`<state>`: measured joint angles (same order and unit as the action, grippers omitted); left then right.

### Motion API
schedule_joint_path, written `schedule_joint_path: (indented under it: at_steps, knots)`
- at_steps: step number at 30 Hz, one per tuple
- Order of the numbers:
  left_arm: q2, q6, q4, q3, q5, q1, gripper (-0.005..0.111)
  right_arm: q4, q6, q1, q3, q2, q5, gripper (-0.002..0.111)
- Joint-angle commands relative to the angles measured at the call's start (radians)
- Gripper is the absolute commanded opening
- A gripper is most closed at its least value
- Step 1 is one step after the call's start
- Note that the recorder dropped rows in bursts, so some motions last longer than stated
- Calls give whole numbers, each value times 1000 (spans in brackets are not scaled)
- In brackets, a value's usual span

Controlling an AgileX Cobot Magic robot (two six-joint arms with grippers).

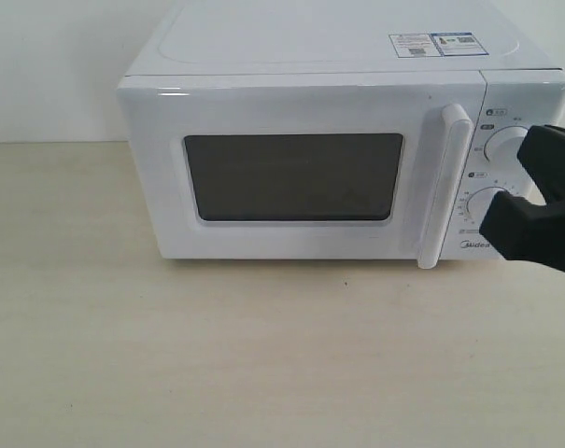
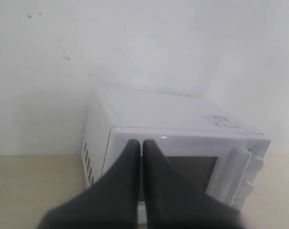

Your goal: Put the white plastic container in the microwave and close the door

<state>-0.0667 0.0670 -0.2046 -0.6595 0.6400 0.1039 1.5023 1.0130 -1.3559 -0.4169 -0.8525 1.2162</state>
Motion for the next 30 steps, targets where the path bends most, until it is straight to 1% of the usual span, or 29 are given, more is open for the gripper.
schedule_joint_path:
  at_steps: [1, 4, 7, 13, 17, 22, 25, 30]
  knots:
    - [67, 8, -14, 141, -125, -3, 4, -8, -3, -2, 1, 4, 5, 0]
    - [67, 0, -14, 227, -131, -4, 4, -8, -3, -2, 1, 4, 5, 0]
    - [67, -18, -14, 304, -192, -4, 4, -8, -3, -2, 1, 4, 5, 0]
    - [67, -18, -14, 471, -473, -11, 4, -8, -3, -2, 1, 4, 5, 0]
    - [67, -67, -14, 579, -602, -40, 4, -8, -3, -2, 1, 4, 5, 0]
    - [67, -130, -14, 659, -640, -82, 4, -8, -3, -2, 1, 4, 5, 0]
    - [67, -157, -12, 659, -620, -100, 4, -8, -3, -2, 1, 4, 5, 0]
    - [67, -169, -1, 659, -624, -137, 4, -8, -3, -2, 1, 4, 5, 0]
